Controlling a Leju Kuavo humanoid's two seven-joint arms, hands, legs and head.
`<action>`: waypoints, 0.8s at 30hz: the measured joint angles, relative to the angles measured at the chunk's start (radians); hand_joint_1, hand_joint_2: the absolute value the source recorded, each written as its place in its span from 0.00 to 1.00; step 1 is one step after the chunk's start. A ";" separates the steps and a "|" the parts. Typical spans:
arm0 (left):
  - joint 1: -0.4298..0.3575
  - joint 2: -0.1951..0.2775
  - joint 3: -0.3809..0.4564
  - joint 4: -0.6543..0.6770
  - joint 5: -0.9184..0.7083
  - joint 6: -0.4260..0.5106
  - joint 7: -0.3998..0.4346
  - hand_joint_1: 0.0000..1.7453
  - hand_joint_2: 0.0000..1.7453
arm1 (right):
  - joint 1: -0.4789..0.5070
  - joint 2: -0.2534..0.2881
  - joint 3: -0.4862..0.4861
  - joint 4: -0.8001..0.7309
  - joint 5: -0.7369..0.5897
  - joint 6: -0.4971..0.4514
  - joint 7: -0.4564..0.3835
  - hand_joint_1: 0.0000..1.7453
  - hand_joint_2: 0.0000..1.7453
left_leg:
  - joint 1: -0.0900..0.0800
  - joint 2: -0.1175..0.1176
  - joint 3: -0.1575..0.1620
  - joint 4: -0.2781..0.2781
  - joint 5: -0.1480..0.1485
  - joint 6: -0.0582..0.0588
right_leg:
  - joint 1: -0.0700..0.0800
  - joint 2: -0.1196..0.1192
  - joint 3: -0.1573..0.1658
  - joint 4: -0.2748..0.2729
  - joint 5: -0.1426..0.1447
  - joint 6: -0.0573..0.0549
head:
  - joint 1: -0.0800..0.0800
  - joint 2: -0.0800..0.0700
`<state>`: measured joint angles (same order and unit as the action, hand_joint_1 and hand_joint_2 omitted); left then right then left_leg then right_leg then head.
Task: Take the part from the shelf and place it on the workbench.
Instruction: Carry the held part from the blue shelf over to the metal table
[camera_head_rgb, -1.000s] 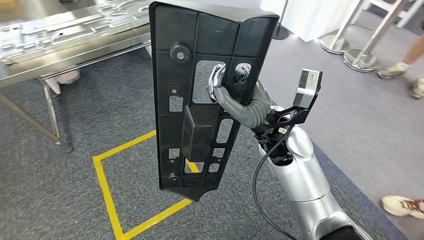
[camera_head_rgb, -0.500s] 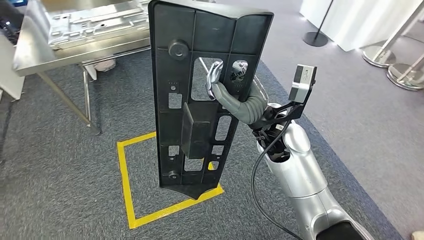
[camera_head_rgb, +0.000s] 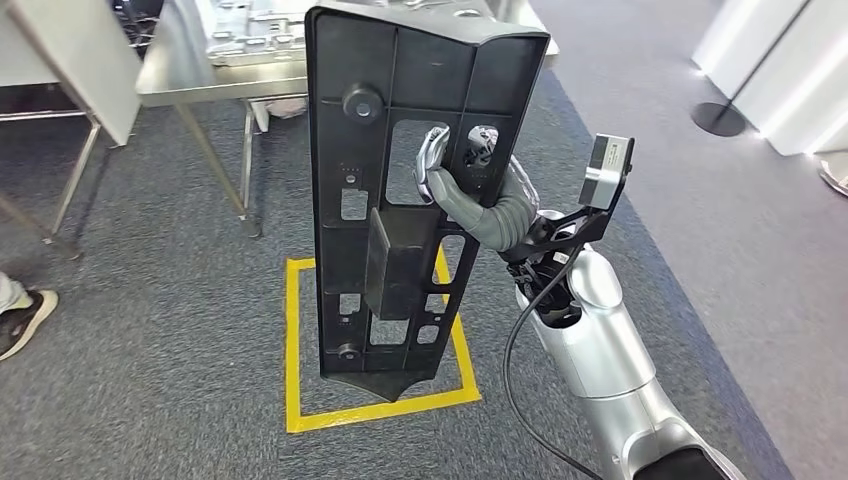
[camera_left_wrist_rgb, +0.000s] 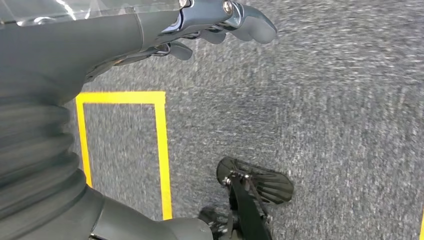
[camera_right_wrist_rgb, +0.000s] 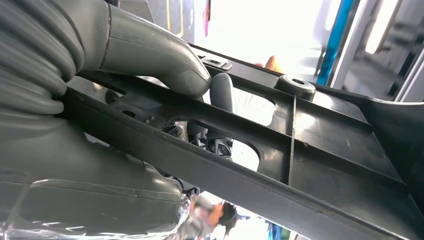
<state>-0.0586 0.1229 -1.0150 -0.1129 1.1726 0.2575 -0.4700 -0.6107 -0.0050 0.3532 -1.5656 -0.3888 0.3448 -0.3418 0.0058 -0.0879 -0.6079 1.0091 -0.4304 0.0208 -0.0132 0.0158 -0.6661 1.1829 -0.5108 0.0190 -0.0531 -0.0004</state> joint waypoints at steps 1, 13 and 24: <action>-0.001 -0.002 0.000 0.000 0.000 0.000 0.000 0.00 1.00 | -0.001 0.000 0.000 0.000 0.000 0.000 0.000 1.00 1.00 | -0.001 -0.013 -0.002 0.004 -0.001 -0.002 | -0.001 0.027 0.027 -0.068 0.031 -0.006 | -0.001 0.000; -0.001 -0.005 0.000 0.001 0.000 -0.032 -0.016 0.00 1.00 | 0.005 0.009 -0.010 -0.002 0.002 -0.008 -0.016 1.00 1.00 | 0.016 0.082 -0.144 0.281 -0.119 -0.063 | -0.008 -0.025 0.090 -0.186 0.053 -0.033 | -0.015 0.000; -0.001 0.001 -0.006 0.001 0.000 -0.037 -0.033 0.00 1.00 | 0.014 0.013 -0.022 -0.030 0.003 -0.018 -0.021 1.00 1.00 | 0.019 0.087 0.018 -0.009 -0.016 -0.021 | -0.009 -0.032 0.079 -0.129 0.004 0.017 | -0.012 0.000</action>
<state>-0.0593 0.1240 -1.0209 -0.1118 1.1723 0.2201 -0.5027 -0.5968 0.0083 0.3313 -1.5957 -0.3859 0.3270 -0.3629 0.0248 -0.0013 -0.5904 0.9999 -0.4463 0.0001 -0.0223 -0.0157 -0.5873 1.0540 -0.5070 0.0357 -0.0654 -0.0004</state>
